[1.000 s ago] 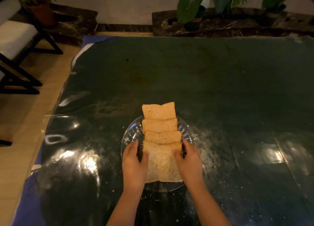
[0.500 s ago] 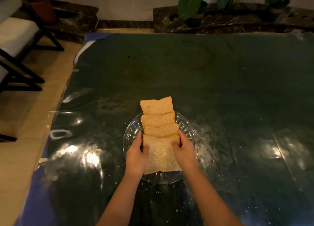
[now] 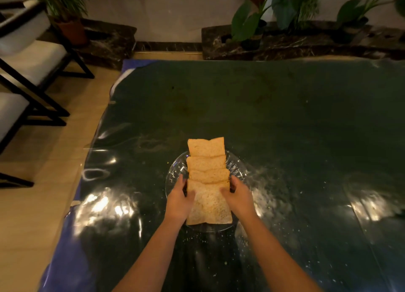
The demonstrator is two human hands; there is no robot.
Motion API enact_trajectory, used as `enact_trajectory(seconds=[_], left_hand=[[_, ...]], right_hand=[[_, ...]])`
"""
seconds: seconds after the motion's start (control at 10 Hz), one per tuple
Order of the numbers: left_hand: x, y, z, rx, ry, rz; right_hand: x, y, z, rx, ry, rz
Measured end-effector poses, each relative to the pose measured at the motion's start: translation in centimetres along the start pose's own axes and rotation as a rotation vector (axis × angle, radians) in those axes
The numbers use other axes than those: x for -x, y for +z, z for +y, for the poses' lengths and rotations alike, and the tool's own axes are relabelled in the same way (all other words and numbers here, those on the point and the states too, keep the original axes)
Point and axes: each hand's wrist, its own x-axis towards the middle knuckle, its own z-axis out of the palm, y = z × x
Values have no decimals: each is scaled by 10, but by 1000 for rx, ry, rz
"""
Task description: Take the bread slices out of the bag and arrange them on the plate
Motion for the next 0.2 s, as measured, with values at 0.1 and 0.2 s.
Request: enact_trajectory(seconds=[0.1,0.2], left_hand=[[-1,-15,29,-29,105,17],[-1,-25,48,-56,140,-42]], right_hand=[[-2,-20,-24,33,-46,21],[-1,-34,-42,33,-89,-6]])
